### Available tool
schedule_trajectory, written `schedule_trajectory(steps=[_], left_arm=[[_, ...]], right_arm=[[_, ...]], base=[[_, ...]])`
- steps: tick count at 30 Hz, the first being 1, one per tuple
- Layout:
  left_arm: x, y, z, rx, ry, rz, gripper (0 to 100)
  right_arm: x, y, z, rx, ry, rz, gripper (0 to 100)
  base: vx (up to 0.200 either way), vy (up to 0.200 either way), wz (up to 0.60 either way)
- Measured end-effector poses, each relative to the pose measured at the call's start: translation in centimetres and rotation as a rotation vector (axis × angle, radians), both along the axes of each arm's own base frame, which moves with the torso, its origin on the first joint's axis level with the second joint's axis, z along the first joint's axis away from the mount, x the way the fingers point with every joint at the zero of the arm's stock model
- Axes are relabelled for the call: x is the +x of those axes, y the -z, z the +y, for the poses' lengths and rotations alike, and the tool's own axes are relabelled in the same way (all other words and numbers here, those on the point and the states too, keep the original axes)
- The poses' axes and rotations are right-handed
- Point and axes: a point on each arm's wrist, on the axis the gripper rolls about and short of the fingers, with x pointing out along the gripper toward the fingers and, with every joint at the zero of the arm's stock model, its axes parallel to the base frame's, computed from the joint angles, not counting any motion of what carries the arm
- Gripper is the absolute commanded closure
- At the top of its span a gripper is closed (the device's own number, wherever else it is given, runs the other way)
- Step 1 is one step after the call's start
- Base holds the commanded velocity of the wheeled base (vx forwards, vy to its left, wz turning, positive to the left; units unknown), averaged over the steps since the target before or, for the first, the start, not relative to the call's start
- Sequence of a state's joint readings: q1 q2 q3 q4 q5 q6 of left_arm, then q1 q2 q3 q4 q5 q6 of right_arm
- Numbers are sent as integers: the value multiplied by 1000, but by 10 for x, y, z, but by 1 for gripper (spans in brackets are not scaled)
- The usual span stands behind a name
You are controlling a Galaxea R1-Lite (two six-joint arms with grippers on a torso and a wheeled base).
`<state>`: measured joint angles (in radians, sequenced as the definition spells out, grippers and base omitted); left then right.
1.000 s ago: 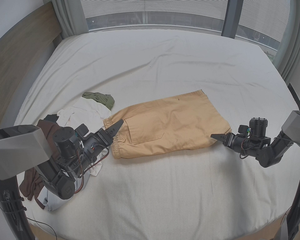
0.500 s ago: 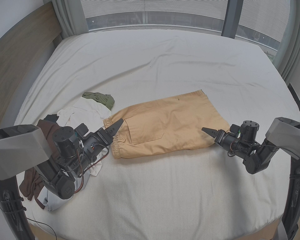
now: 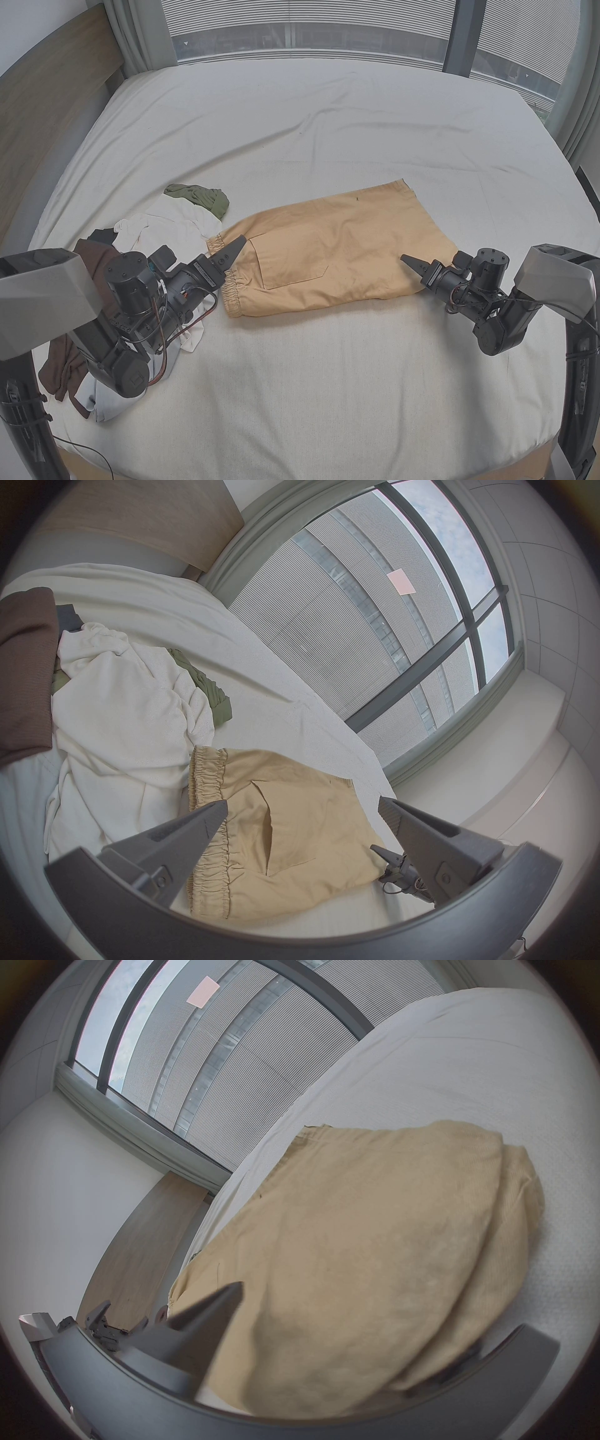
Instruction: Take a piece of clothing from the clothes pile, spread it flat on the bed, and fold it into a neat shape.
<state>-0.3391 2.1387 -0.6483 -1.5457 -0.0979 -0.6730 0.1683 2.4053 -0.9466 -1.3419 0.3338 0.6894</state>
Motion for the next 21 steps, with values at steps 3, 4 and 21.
schedule_trajectory(steps=[3,4,21], left_arm=[[0,-1,0,-2,0,-3,0],[0,-1,1,-2,0,-4,0],[-2,-2,0,-3,4,-1,0]], right_arm=[[-1,3,1,-2,-4,8,100],[-1,3,2,-2,-5,9,100],[-46,-8,0,-124,-19,48,100]], base=[[0,0,0],[0,0,0],[0,0,0]])
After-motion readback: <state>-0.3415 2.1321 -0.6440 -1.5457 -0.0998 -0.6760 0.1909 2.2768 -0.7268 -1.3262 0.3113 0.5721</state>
